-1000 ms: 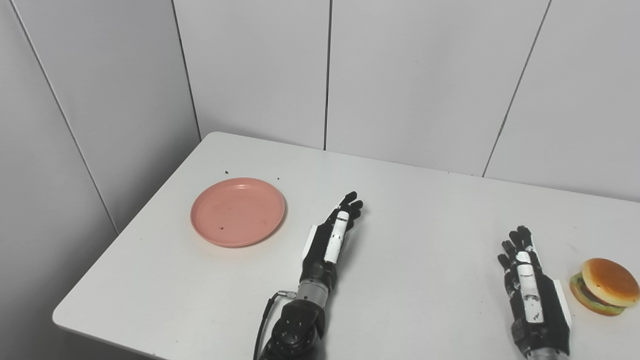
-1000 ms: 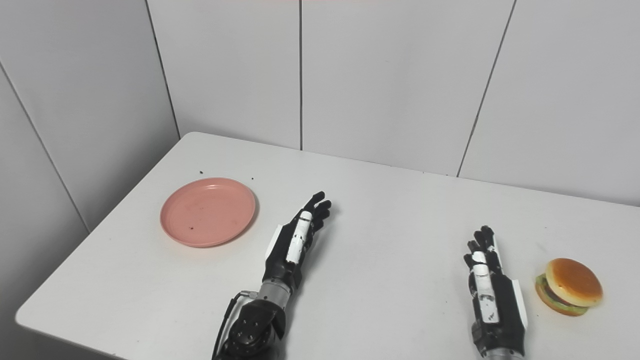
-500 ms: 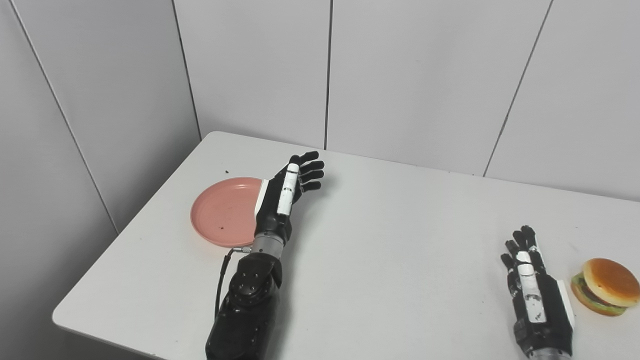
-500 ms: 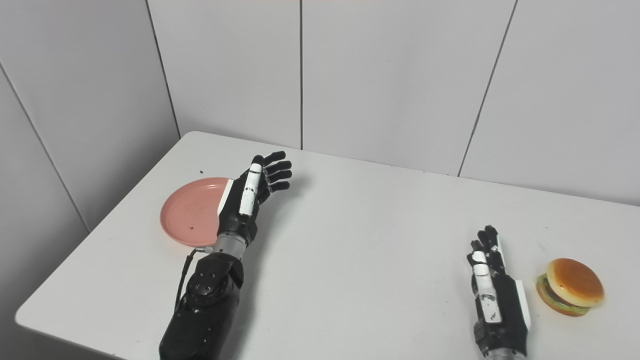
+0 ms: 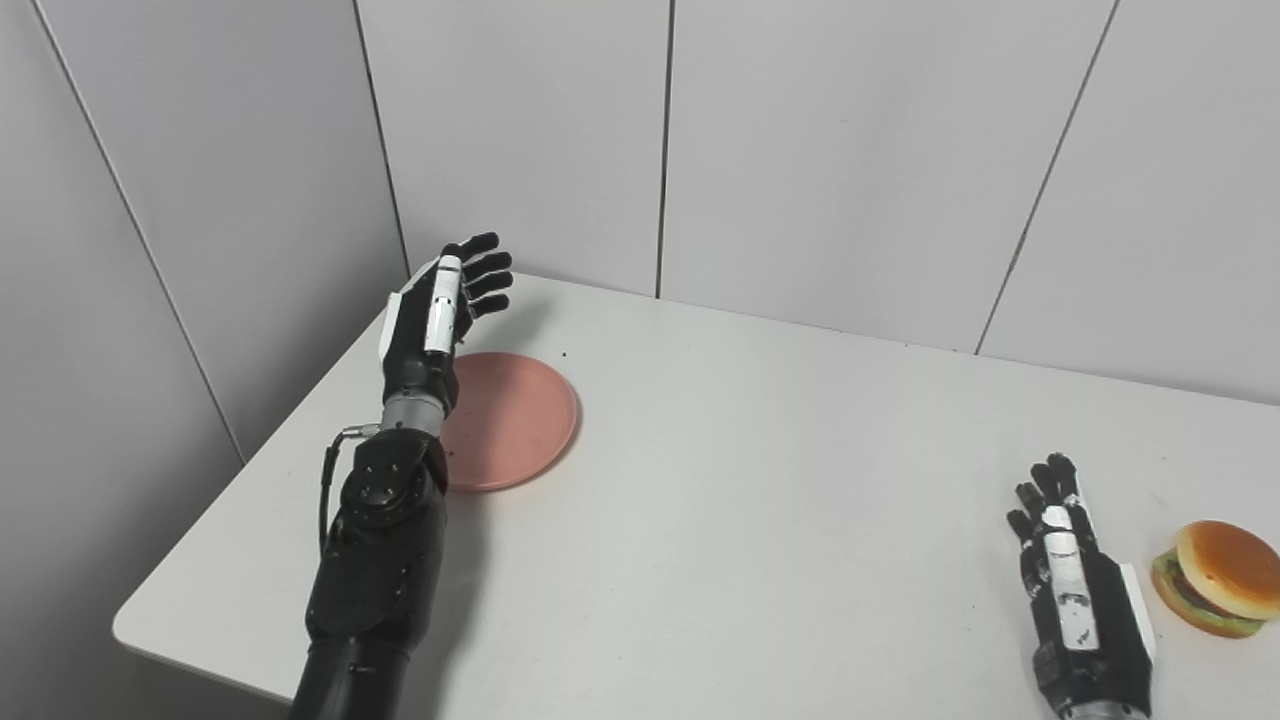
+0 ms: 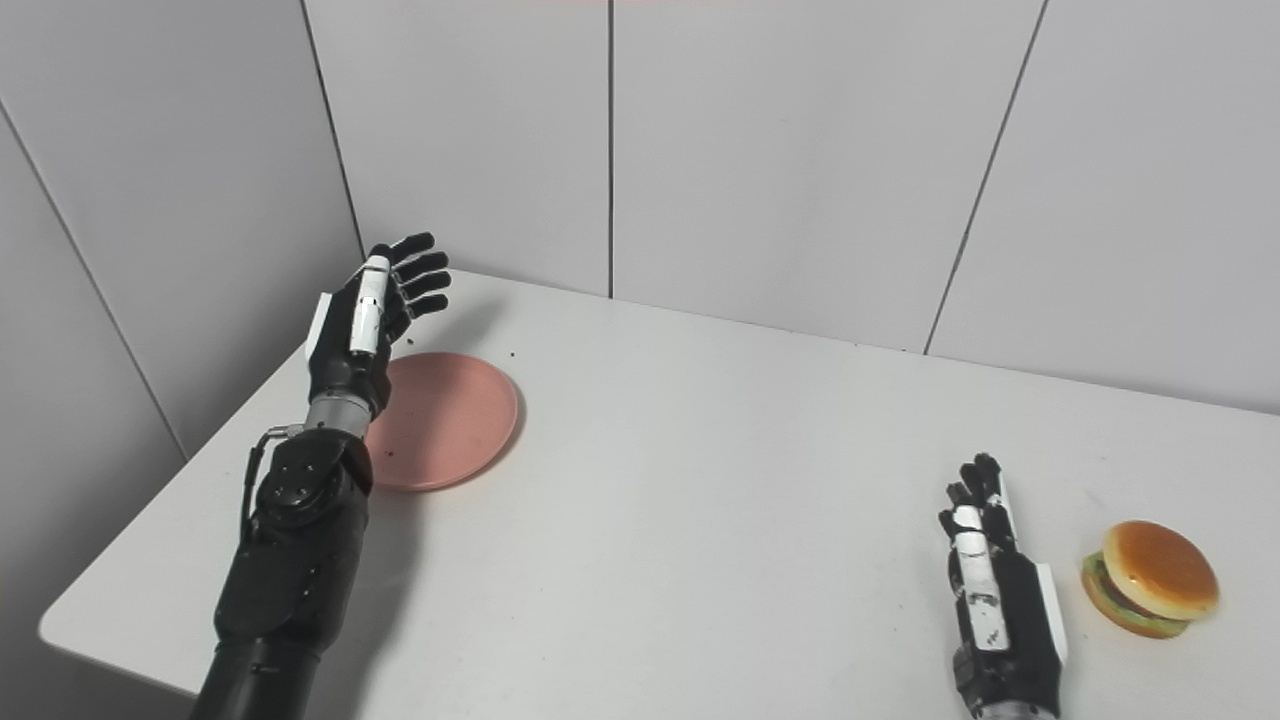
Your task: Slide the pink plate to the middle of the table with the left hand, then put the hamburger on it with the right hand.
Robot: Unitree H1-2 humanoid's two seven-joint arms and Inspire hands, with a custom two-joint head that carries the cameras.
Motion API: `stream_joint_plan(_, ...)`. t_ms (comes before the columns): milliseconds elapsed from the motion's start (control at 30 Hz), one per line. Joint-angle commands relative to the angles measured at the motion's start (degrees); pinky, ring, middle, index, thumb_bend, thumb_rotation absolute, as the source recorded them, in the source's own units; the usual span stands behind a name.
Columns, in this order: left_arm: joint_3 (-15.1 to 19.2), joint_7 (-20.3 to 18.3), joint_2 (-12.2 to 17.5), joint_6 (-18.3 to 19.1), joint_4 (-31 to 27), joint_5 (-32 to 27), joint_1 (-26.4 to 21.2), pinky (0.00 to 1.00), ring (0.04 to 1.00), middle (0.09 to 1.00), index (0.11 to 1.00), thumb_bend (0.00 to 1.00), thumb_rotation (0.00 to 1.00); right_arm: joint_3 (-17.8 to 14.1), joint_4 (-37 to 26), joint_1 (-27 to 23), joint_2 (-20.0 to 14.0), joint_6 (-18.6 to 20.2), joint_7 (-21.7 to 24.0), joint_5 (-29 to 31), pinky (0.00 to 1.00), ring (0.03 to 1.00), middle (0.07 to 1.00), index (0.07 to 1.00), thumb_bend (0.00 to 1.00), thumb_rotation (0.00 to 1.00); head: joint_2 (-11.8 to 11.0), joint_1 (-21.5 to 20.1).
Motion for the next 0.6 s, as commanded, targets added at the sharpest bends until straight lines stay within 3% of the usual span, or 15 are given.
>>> stream_joint_plan(0,1.2,0.1,2.7,-2.3,1.0,-0.7,-3.5,0.7,0.731,0.718,0.692,0.28,0.96,-0.2,0.7,0.3,-0.2,-1.8,0.1,-0.3,1.0,1.0,1.0,1.0,0.5,0.82,0.1,0.1)
stream_joint_plan(200,3.0,-0.8,6.3,-5.3,7.2,-1.5,-4.2,0.72,0.738,0.718,0.699,0.27,0.93,-0.3,-0.7,0.8,0.1,-0.8,-0.5,-0.5,1.0,1.0,1.0,1.0,0.47,0.83,0.1,0.1)
stream_joint_plan(367,3.0,-1.9,9.8,-11.3,14.2,-1.5,-4.7,0.73,0.749,0.732,0.707,0.28,0.96,-0.3,-0.8,0.7,0.0,-0.2,-0.6,-0.6,1.0,1.0,1.0,1.0,0.46,0.86,0.2,0.5)
stream_joint_plan(567,3.6,-3.5,12.6,-14.8,21.5,-3.2,-5.5,0.71,0.748,0.735,0.703,0.26,0.87,-0.6,-0.1,0.4,0.5,-0.8,-0.3,0.6,1.0,1.0,1.0,1.0,0.49,0.79,0.2,0.7)
